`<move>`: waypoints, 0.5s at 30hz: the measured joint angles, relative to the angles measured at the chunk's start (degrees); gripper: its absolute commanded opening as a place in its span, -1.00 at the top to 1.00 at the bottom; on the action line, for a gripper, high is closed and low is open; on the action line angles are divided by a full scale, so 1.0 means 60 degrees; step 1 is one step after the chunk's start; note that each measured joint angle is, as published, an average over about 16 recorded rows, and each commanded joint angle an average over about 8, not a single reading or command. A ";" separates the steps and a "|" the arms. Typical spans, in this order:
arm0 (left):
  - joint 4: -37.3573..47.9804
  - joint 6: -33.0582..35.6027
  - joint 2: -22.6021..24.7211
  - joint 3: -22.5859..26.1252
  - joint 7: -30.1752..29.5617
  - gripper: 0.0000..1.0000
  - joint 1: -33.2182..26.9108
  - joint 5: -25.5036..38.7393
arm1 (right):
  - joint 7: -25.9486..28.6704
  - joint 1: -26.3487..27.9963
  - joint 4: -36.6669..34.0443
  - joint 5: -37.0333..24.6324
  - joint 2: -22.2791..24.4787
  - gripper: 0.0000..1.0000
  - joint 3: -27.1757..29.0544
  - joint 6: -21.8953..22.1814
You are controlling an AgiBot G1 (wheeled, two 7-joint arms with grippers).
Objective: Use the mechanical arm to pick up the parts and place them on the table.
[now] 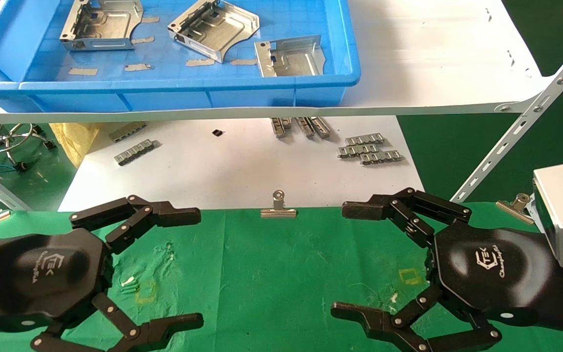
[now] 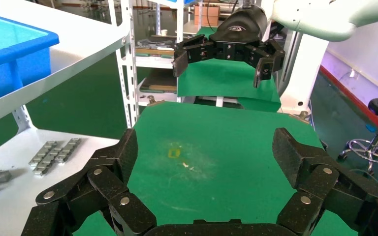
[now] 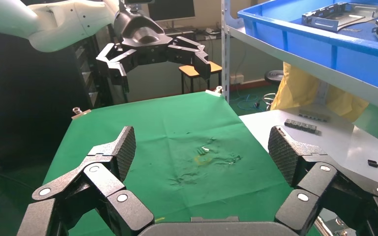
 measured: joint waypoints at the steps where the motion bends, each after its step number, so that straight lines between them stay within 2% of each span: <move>1: 0.0000 0.0000 0.0000 0.0000 0.0000 -1.00 0.0000 0.0000 | 0.0000 0.0000 0.0000 0.0000 0.0000 -1.00 0.0000 0.0000; 15: 0.0000 0.0000 0.0000 0.0000 0.0000 -1.00 0.0000 0.0000 | 0.0000 0.0000 0.0000 0.0000 0.0000 -1.00 0.0000 0.0000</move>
